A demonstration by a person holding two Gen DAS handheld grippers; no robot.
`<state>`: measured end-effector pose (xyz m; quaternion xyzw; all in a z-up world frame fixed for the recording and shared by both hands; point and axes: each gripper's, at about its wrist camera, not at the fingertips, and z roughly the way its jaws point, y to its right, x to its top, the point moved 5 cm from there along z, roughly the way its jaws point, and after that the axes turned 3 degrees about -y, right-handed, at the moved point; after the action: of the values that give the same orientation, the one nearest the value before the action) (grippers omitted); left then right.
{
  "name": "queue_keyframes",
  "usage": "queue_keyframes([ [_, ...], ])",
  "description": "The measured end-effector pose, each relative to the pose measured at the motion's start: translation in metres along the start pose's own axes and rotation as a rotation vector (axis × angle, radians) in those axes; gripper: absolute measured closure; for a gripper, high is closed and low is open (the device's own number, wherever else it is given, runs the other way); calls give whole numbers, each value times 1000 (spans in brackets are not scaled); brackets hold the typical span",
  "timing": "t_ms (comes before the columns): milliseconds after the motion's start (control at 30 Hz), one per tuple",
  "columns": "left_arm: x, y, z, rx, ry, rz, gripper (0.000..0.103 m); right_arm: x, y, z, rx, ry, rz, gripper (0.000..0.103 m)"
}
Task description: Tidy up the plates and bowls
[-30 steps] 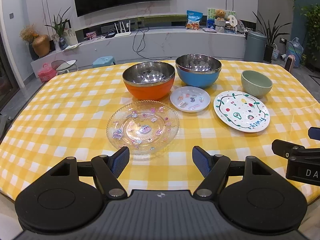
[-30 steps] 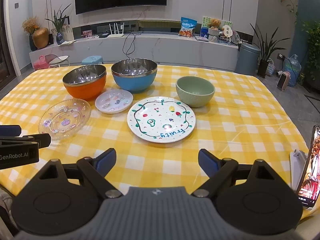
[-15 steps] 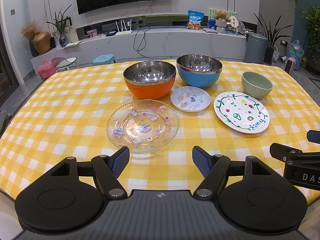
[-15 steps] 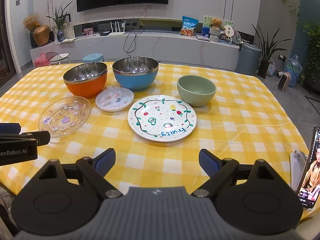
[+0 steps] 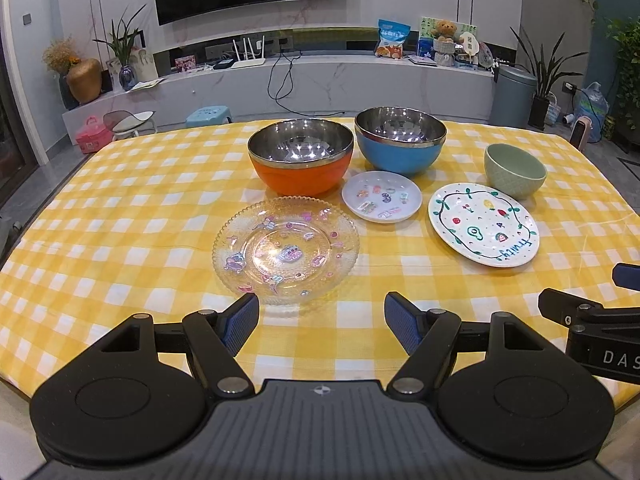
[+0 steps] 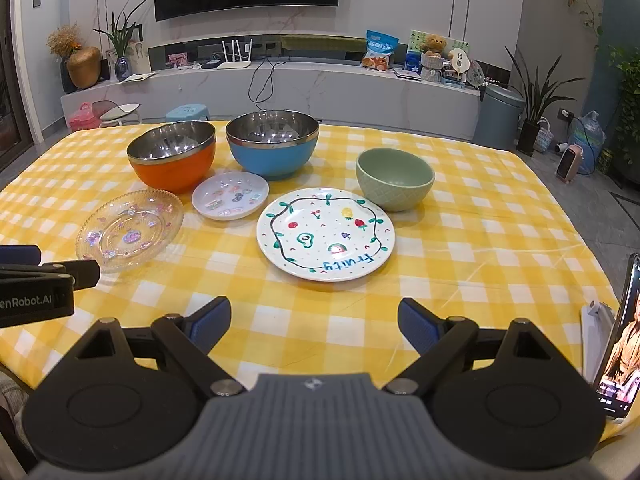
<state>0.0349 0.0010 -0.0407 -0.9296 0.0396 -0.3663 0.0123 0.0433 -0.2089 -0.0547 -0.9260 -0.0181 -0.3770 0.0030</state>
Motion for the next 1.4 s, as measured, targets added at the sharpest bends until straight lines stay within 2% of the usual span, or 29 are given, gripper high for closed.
queue_keyframes([
  [1400,-4,5,10,-22,-37,-4,19,-1,-3,6,-5,-20,-21,14],
])
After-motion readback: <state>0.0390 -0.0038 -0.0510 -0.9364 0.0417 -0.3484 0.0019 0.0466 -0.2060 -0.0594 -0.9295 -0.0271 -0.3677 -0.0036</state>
